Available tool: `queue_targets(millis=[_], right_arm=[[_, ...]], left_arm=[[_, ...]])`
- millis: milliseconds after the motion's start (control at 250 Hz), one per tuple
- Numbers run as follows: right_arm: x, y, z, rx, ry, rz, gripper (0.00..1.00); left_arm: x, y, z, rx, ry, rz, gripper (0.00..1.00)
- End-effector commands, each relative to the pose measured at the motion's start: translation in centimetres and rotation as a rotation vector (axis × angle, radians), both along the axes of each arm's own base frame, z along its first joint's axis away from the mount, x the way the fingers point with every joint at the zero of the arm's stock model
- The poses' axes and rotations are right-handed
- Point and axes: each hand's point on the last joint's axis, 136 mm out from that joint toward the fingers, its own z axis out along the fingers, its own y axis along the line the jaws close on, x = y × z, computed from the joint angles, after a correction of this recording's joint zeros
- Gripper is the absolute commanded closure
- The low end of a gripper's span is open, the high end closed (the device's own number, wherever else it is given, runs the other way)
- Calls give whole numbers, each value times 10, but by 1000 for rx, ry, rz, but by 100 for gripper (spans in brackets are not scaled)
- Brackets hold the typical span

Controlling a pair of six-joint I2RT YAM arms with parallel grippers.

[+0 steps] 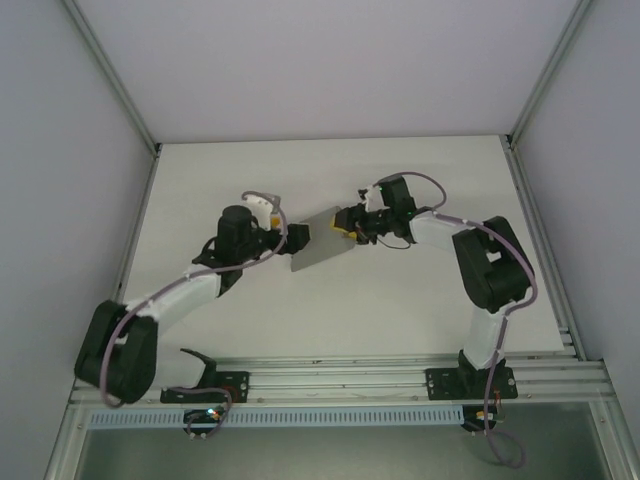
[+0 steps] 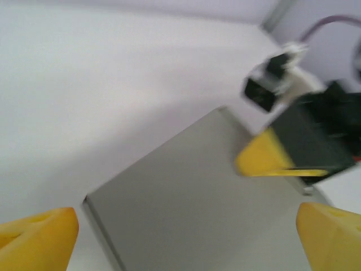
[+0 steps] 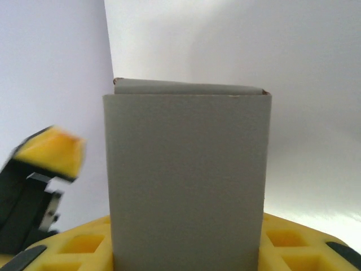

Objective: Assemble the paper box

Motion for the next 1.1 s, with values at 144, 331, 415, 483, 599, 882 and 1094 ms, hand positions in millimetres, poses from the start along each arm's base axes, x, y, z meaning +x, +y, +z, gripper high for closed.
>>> queue_targets(millis=[144,331,415,483,599,882,1094], right_arm=[[-36,-40,23,86,422,-93,62],[-59,-39,43,127,533,-59,60],[-62,-39,47,152,572,-68,60],[-65,-37,48,174,612,-64,61],[-70,-36,47,192,649,-71,62],[-78,-29,62,230,670,-47,63],[-81,-29,62,230,678,-41,62]], left_arm=[[-78,-33,-11,637,-424,-513,0],[-88,-44,-20,799,-500,-634,0],[-82,-49,-23,841,-510,-627,0],[-77,-50,-27,869,-523,-619,0],[-70,-49,-27,893,-553,-591,0],[-62,-61,-27,875,-588,-587,7],[-63,-67,-24,857,-596,-603,29]])
